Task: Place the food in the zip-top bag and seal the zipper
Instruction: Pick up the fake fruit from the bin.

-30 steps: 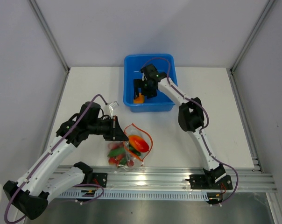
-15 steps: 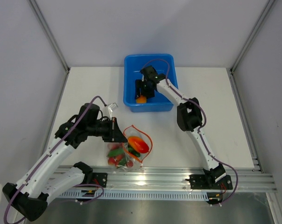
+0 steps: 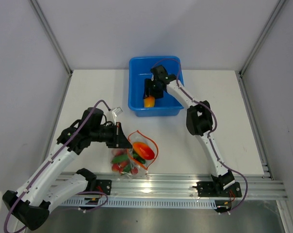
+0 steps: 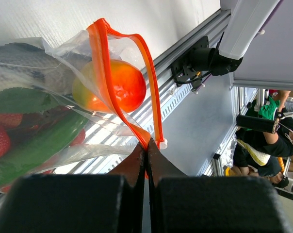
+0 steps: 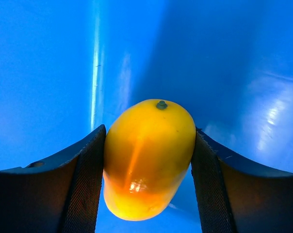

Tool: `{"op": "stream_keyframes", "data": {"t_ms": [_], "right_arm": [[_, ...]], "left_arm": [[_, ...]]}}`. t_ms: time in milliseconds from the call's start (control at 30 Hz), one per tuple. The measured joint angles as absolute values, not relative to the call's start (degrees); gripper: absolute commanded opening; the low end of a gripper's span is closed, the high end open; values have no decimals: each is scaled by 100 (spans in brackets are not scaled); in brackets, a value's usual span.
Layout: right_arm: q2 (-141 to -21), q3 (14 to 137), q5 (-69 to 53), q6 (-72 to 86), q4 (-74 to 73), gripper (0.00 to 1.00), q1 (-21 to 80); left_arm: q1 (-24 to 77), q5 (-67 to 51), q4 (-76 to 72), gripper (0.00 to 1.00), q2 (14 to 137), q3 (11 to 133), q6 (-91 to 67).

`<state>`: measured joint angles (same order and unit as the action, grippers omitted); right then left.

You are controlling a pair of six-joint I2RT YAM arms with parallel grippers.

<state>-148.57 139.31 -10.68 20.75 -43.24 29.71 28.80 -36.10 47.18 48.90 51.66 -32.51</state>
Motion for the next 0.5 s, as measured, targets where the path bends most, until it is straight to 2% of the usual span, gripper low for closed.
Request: {"op": "stream_keyframes", "data": {"t_ms": [200,400,500], "right_arm": [[-14033,13522,-1059,2078,-4427,0,2873],[-12322,12460,-1103,1992,-4521,0,2893],[-11170,11513,-1166,1837,-4609,0,2998]], "left_arm": [[2880,-3605,4668,1,4995,5166,-3251],[2877,-3614,4569,0,5223,5177,-3249],[2880,-3625,4501,1,5312,5188,-3249]]}}
